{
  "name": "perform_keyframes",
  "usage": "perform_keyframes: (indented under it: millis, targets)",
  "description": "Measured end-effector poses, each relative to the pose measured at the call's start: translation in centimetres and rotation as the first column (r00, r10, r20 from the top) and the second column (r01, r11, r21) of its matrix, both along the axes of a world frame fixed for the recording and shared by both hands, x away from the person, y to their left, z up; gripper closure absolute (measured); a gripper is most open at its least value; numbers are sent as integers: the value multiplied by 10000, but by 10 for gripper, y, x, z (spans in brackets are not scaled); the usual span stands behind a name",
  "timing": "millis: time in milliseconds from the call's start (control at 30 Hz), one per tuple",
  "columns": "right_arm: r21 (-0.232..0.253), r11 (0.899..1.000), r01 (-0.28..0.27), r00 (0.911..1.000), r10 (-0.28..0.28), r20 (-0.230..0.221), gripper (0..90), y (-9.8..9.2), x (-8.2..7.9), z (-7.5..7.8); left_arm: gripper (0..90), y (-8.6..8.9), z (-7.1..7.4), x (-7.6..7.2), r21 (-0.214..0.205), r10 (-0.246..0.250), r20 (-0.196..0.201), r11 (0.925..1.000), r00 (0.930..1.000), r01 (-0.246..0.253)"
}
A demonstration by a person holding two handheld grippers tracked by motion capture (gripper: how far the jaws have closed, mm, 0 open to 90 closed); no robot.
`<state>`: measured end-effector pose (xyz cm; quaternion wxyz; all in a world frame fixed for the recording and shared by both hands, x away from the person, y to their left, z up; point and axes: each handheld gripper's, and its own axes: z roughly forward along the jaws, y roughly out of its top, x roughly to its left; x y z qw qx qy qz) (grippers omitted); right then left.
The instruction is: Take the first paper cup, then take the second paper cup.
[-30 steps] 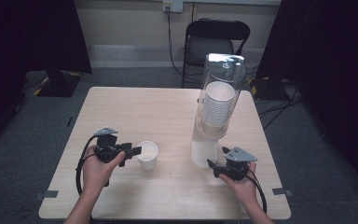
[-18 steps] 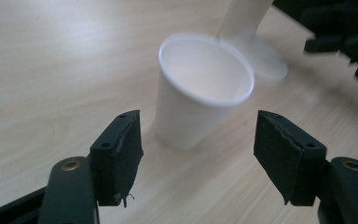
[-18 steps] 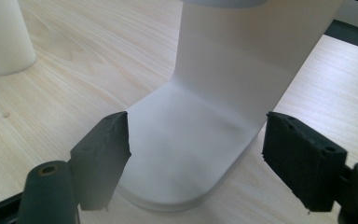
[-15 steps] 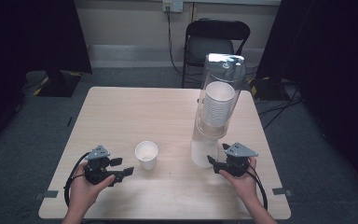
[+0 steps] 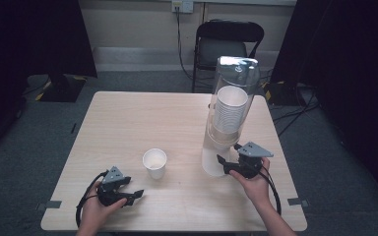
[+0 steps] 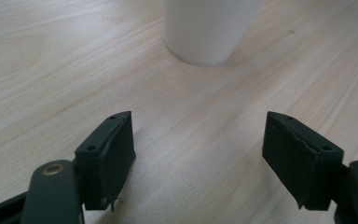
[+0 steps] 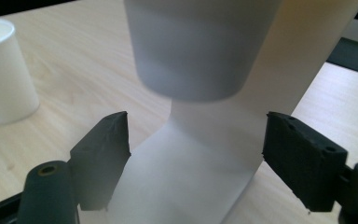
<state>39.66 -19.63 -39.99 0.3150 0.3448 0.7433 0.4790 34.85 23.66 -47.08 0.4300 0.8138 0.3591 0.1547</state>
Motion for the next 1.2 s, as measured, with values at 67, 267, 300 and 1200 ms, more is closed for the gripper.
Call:
perform_keyframes:
  millis: [67, 267, 300, 1200]
  targets:
    - [183, 9998, 76, 9999, -79, 144, 221, 1, 2, 4, 227, -2, -2, 0, 133, -74, 201, 9999, 9998, 72]
    - [511, 9986, 134, 9997, -145, 206, 220, 1, 5, 7, 198, -5, -2, -2, 448, -163, 326, 9989, 9993, 148]
    - [527, 9986, 94, 9996, -107, 246, 220, 1, 5, 7, 193, -6, -2, -2, 532, -154, 377, 9985, 9992, 133]
    - [1743, 9845, -184, 9983, 83, 583, 326, 14, 16, 15, 144, -12, -2, -4, 1191, -231, 443, 9927, 9988, 177]
